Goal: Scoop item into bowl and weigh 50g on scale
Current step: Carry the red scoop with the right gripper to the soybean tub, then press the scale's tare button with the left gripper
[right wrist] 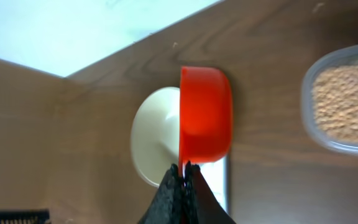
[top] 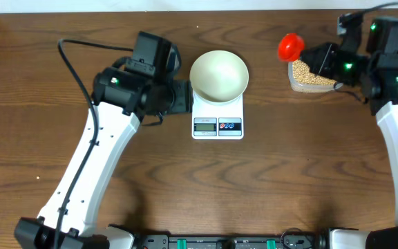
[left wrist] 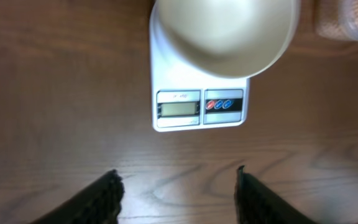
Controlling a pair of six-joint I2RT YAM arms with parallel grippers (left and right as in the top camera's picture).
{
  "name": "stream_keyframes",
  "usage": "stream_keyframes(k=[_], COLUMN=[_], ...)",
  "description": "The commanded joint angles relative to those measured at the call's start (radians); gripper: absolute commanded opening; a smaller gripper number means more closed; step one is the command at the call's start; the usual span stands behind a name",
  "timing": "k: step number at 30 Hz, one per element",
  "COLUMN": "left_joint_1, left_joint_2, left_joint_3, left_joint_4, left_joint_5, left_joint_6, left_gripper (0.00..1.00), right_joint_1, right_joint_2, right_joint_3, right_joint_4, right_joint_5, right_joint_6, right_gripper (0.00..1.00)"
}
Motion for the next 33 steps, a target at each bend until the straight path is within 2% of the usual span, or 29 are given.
stream_keyframes(k=[1, 4, 8, 15, 17, 24, 33], left_joint_1=[-0.002, -0.016, -0.072, -0.179, -0.202, -0.263, -0.297], left_joint_2=[0.001, 0.001, 0.001, 0.01, 0.027, 0.123, 0.2], left_joint_3=[-0.101, -0.202, -0.356, -0.496, -0.502, -0.502, -0.502], left_joint_4=[0.006, 0.063, 0.224, 0.504, 0.564, 0.69, 0.771], left_joint_5=[-0.059, -0.08, -0.08, -0.083, -0.083, -0.083, -0.122], left_joint_6=[-0.058, -0.086, -0.101, -0.092, -0.079, 0.005, 0.098], left_gripper=[0.54, 0.51, 0.47, 0.14, 0.08, 0.07, 0.07], right_joint_1=[-0.024, -0.037, -0.044, -0.044, -0.044, -0.044, -0.044], right_joint_2=[-0.002, -0.001, -0.001, -0.001, -0.001, -0.001, -0.001], right_joint_3=[0.031, 0.03, 0.03, 0.029, 0.029, 0.029, 0.029], right_joint_4=[-0.022, -0.034, -0.043, -0.066, -0.067, -0.082, -0.086], right_joint_5=[0.079, 0.078, 0.08, 0.091, 0.091, 0.112, 0.116], right_joint_6=[-0.087, -0.09, -0.103, -0.121, -0.121, -0.121, -0.121], right_gripper=[0.01, 0.01, 0.01, 0.01, 0.01, 0.01, 0.01])
